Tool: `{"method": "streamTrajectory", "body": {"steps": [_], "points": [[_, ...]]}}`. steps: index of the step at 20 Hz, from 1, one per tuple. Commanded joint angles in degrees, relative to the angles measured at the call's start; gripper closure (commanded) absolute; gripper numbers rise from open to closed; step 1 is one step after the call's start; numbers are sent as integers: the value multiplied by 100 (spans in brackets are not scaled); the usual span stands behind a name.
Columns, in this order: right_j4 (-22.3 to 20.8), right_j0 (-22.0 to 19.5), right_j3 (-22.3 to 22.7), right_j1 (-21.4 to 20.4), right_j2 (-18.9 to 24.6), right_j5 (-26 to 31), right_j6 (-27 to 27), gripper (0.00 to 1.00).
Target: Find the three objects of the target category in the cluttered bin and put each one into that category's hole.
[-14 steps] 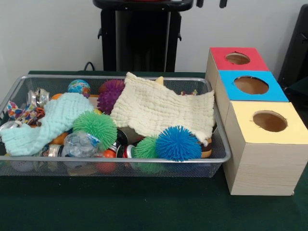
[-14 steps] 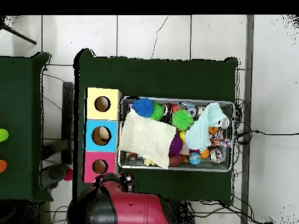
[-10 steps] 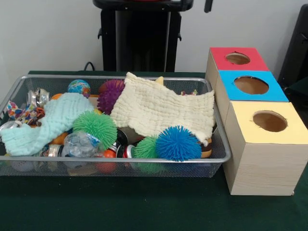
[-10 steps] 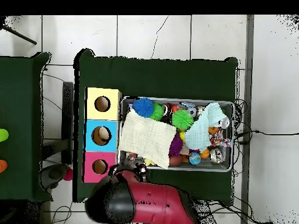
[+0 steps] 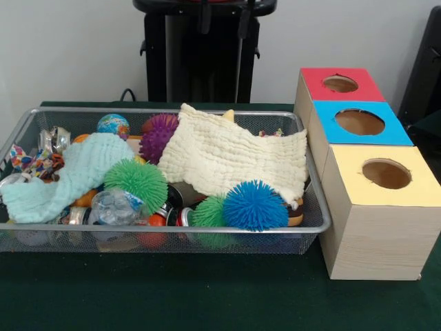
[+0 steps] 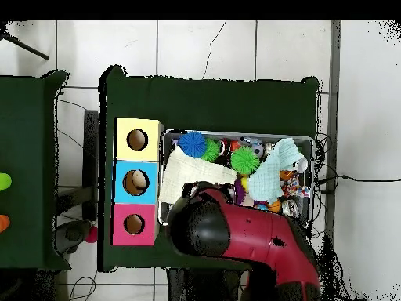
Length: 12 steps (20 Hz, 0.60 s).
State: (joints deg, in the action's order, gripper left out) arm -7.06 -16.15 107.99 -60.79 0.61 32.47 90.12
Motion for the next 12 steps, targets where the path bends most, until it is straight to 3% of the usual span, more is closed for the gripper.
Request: {"method": "streamTrajectory", "body": {"steps": [1, 12], "points": [[-549, -471, -983, 844, 838, -178, -670, 0], [-1159, -946, -1949, 1571, 1259, -110, -899, 0]]}}
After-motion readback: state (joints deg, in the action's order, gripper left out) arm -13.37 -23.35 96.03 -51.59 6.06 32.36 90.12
